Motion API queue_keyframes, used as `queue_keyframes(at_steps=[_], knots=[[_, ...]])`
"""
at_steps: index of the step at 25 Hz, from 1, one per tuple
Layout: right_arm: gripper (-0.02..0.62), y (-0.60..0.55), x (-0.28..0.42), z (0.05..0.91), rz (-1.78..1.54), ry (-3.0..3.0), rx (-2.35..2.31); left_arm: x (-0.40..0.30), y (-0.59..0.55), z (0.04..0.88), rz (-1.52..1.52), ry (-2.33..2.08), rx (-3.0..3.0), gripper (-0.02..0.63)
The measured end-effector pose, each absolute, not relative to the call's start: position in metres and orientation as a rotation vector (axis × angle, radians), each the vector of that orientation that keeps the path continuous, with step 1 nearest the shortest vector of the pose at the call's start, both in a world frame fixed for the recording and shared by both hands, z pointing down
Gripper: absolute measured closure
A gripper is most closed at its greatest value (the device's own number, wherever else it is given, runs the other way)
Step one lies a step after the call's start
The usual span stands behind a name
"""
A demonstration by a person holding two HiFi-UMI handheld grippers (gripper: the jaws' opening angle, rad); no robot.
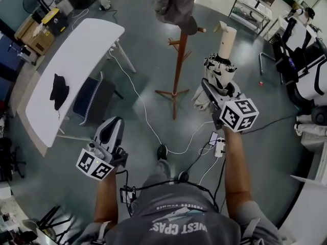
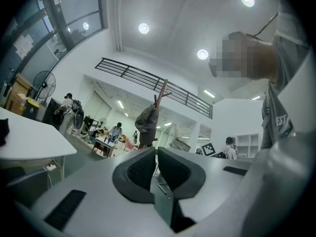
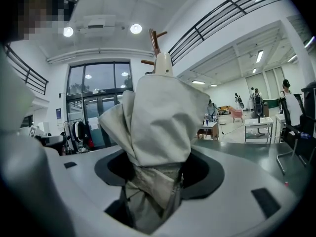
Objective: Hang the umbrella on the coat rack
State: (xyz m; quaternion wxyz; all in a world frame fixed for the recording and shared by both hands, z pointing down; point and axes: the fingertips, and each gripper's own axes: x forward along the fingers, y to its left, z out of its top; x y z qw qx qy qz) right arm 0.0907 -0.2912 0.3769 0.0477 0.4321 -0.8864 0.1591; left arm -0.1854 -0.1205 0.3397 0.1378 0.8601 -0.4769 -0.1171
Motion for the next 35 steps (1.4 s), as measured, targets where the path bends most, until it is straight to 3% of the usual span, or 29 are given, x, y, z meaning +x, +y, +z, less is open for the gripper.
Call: queue_keyframes(at_steps=[14, 35], knots=[[0.305, -0.324, 0.06, 0.415, 0.567, -2.685, 1.289, -0.212, -0.131, 0.36, -0.323, -1.4, 2.428, 0.575], [0.305, -0.35, 0.081, 0.455, 0.681, -2.605, 1.38, -0.212, -0.144, 0.381, -0.294, -1.349, 2.407, 0.575]])
